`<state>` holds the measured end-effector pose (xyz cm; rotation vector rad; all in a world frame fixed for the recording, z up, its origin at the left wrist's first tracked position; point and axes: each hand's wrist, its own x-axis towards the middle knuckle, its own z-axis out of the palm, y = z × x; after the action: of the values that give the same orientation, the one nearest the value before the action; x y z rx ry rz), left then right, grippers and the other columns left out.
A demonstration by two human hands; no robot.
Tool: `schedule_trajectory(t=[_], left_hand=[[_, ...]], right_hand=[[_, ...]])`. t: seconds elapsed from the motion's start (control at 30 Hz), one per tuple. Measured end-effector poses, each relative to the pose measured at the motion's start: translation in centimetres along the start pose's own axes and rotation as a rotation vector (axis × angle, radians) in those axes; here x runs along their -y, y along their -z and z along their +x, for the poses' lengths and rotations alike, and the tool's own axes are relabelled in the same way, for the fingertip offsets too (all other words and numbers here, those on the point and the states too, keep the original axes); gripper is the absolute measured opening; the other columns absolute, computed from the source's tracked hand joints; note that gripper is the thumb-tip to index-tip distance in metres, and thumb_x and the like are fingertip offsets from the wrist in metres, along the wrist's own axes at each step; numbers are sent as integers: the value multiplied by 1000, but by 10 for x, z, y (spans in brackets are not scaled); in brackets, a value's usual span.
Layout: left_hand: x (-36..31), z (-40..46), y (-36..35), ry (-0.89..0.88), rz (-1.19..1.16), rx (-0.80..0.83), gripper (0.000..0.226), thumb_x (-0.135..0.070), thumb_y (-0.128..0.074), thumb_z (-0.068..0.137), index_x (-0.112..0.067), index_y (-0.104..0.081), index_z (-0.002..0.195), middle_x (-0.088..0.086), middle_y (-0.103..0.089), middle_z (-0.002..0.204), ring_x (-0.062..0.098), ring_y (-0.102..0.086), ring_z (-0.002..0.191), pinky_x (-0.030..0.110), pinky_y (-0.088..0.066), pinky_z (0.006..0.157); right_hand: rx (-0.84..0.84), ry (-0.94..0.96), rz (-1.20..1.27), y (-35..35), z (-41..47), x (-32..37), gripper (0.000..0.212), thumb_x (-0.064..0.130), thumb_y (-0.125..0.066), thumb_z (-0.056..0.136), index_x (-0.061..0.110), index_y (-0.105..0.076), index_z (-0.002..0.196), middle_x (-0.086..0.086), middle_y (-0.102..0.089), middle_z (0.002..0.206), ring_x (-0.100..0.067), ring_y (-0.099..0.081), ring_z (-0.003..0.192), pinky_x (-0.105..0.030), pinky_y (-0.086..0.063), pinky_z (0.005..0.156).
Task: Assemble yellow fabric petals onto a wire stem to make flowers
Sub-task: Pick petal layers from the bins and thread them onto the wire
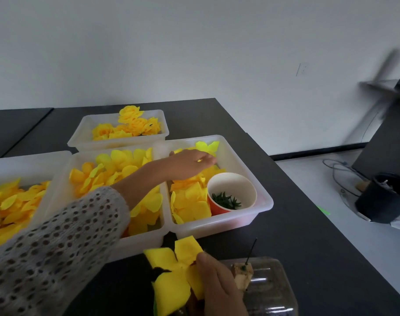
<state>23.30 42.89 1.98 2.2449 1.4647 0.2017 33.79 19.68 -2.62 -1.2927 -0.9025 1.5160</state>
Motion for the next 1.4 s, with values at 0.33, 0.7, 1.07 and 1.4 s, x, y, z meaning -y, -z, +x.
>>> schedule_trajectory(t=[0.33,0.7,1.07,1.4], left_hand=[[-5,-180,16,-291,-134,40,37,-51,-42,95,-42,-58,127,-33,-54,127,-13,-45,121,8,-38,95],[-6,-252,-18,-394,217,-283,35,-50,-48,94,-47,-55,128,-17,-37,149,8,-23,144,45,-32,110],[-12,-277,-13,-283,-78,-345,25,-50,-64,84,-40,-70,106,-28,-54,118,0,-46,119,15,-37,92],[-15,-231,-1,37,-577,-304,14,-25,-75,81,-33,-72,70,-18,-69,67,-7,-62,67,8,-44,58]], right_hand=[[274,-62,194,-8,-13,2,18,-6,-59,83,0,-65,99,-12,-68,65,-20,-64,55,-28,-53,54],[195,176,-19,-22,-41,7,11,16,-67,81,8,-73,87,-15,-70,69,-25,-68,57,-25,-54,52],[24,397,-267,-43,-57,1,36,62,-52,70,30,-70,70,2,-58,52,-6,-51,46,-17,-40,43],[38,477,-280,-37,-53,0,39,58,-54,74,22,-63,65,1,-52,51,-11,-48,47,-19,-40,45]])
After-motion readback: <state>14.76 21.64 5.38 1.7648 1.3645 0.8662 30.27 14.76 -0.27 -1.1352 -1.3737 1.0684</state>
